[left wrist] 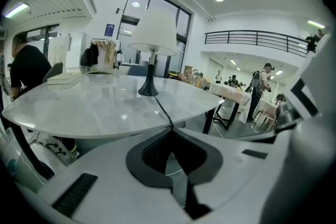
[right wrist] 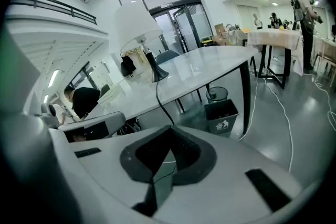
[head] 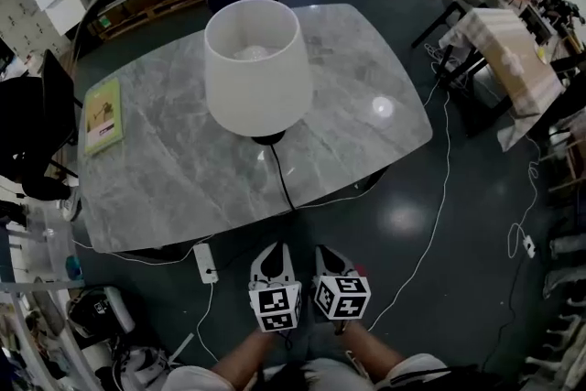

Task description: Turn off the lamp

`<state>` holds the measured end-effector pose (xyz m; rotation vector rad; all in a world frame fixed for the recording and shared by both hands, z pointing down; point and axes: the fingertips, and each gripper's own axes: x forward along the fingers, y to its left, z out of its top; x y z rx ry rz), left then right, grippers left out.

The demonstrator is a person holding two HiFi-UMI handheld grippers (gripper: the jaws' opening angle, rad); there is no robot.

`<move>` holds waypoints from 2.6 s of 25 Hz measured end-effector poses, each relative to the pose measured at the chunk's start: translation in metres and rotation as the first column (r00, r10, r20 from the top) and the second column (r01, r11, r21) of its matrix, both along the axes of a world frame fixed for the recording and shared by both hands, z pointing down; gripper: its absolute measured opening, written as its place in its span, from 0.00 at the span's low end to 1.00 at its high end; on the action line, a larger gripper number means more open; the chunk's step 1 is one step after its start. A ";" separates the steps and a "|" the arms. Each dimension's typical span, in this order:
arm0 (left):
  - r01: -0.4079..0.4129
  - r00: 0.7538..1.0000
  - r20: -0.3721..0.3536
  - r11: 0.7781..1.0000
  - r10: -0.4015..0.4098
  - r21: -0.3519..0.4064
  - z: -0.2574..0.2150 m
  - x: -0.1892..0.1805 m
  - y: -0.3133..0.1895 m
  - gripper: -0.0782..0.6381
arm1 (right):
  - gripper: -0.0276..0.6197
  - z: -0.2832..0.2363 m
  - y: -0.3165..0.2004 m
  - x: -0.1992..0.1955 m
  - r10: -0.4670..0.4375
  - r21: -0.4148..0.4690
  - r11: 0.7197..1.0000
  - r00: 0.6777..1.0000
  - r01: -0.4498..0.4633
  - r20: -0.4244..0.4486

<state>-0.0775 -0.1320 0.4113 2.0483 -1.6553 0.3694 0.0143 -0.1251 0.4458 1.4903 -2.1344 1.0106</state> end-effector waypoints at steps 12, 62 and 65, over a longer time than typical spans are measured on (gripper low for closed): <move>0.080 0.995 -0.057 0.995 -0.076 0.066 -0.074 -0.021 -0.002 0.12 | 0.04 -0.082 -0.017 -0.009 -0.010 0.115 0.993 1.000 0.009 0.007; 0.205 0.979 -0.054 0.953 -0.198 0.222 -0.167 -0.028 -0.030 0.12 | 0.04 -0.180 -0.056 -0.007 -0.194 0.318 0.927 0.980 0.196 -0.040; 0.197 0.980 -0.055 0.956 -0.190 0.219 -0.167 -0.024 -0.029 0.12 | 0.04 -0.181 -0.053 -0.004 -0.190 0.314 0.930 0.981 0.189 -0.030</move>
